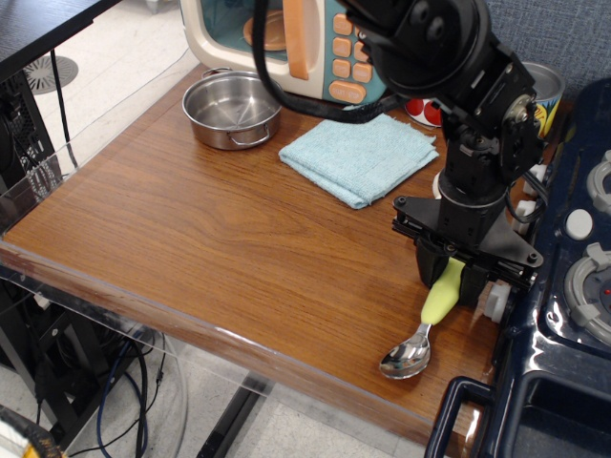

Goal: Pick up the spoon, Move the spoon to the bottom right of the table.

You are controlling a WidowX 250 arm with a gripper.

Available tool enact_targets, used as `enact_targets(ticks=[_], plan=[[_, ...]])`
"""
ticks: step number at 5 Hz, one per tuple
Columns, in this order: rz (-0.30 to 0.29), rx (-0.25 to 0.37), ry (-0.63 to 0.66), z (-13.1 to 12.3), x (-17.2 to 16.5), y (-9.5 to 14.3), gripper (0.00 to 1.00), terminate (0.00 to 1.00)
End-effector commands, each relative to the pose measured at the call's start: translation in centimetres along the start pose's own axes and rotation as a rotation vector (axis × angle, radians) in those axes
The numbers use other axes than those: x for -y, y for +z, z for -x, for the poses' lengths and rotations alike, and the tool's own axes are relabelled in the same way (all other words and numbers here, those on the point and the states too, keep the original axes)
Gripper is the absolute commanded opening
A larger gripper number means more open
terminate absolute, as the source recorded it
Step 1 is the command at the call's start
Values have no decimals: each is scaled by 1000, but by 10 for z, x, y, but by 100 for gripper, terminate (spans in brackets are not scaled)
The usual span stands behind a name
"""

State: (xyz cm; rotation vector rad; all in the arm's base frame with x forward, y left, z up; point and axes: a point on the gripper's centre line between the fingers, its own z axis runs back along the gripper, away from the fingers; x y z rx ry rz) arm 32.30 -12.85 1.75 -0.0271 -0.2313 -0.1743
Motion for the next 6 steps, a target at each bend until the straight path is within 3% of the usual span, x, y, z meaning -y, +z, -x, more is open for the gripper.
enact_targets(ticks=[1, 2, 3, 4, 5, 6], plan=[[-29, 87, 55, -2, -13, 28, 100, 0], [-35, 101, 70, -1, -18, 36, 100, 0], [13, 138, 88, -1, -22, 50, 100, 0], [63, 228, 91, -2, -26, 76, 100, 0], [194, 316, 74, 0, -39, 96, 100, 0], [194, 316, 74, 0, -39, 96, 100, 0]])
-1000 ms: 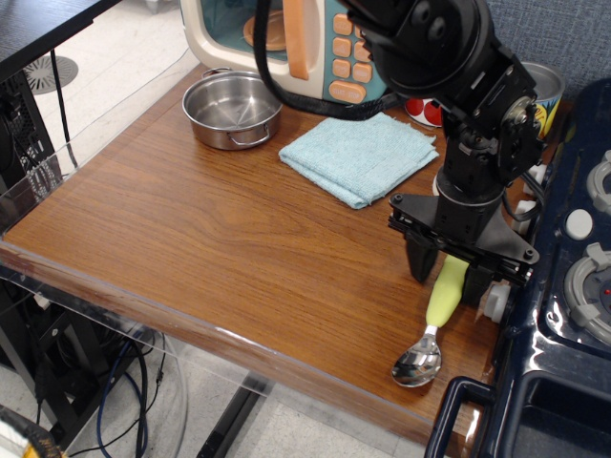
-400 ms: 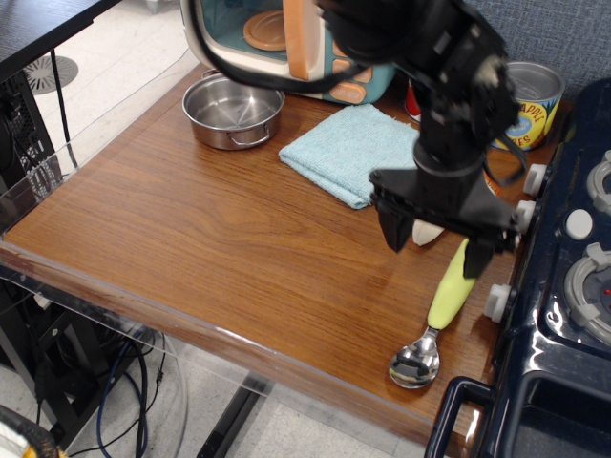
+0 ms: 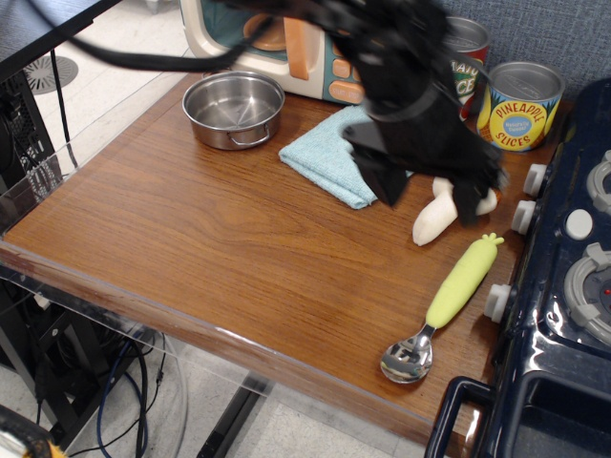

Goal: Pick up the spoon, Move the spoon to the bottom right of the table.

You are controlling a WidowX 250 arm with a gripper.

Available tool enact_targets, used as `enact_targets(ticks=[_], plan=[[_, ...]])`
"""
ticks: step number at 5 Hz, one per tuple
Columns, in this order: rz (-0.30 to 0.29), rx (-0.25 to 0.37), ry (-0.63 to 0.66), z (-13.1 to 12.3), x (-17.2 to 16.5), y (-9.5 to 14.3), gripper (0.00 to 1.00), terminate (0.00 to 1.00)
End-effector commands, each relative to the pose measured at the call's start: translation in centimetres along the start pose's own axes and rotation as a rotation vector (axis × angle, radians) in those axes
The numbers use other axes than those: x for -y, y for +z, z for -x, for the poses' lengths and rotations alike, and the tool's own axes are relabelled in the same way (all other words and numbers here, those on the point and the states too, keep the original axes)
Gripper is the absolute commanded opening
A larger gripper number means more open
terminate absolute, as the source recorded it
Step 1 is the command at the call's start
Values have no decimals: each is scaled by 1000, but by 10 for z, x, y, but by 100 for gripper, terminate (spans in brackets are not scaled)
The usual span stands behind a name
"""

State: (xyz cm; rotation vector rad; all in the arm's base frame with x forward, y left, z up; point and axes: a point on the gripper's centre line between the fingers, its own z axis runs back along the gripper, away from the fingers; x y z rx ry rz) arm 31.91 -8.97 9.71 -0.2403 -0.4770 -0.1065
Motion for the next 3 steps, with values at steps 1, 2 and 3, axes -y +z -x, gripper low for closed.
enact_targets(ticks=[1, 2, 3], plan=[[16, 50, -13, 3, 0, 18, 100, 0], [16, 50, -13, 3, 0, 18, 100, 0], [16, 50, -13, 3, 0, 18, 100, 100]])
